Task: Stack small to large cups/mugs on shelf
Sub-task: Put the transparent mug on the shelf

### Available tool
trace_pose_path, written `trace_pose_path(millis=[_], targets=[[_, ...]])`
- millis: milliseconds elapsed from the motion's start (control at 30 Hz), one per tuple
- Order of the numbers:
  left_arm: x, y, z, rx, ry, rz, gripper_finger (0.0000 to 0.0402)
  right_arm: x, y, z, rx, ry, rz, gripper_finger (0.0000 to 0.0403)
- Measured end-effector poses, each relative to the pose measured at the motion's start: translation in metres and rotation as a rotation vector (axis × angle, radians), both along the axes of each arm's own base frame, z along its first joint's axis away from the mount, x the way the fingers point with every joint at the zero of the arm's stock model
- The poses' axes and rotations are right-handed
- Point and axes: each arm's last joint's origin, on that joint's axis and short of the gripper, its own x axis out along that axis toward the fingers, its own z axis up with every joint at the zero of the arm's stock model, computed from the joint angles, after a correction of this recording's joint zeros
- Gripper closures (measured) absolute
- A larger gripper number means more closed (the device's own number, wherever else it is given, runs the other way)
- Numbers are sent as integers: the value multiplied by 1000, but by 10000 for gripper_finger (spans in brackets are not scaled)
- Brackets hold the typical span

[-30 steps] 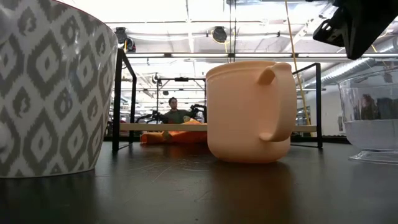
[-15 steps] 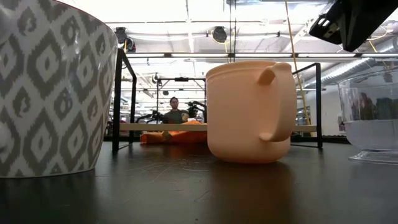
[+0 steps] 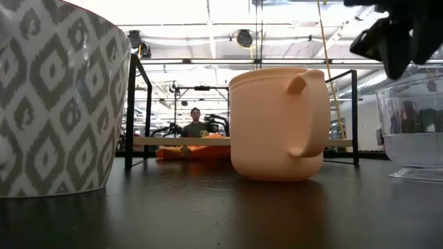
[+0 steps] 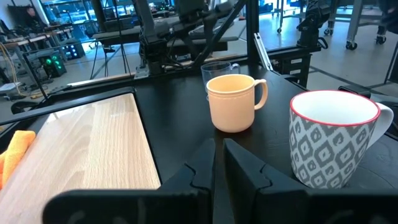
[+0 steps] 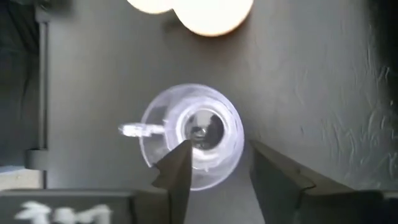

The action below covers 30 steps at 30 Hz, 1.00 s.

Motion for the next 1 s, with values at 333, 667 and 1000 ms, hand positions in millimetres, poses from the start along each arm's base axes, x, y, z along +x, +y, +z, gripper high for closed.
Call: trace_pose_path(millis=[333,667,1000], targets=[[0,0,0,0,0,0,366,0,-6,-16,2,2,-28,209],[0,0,0,0,0,0,366,-3,-7,-30,5,-4,-29,210],[0,0,0,0,0,0,366,-2,-7,-32,7,-13,-29,210]])
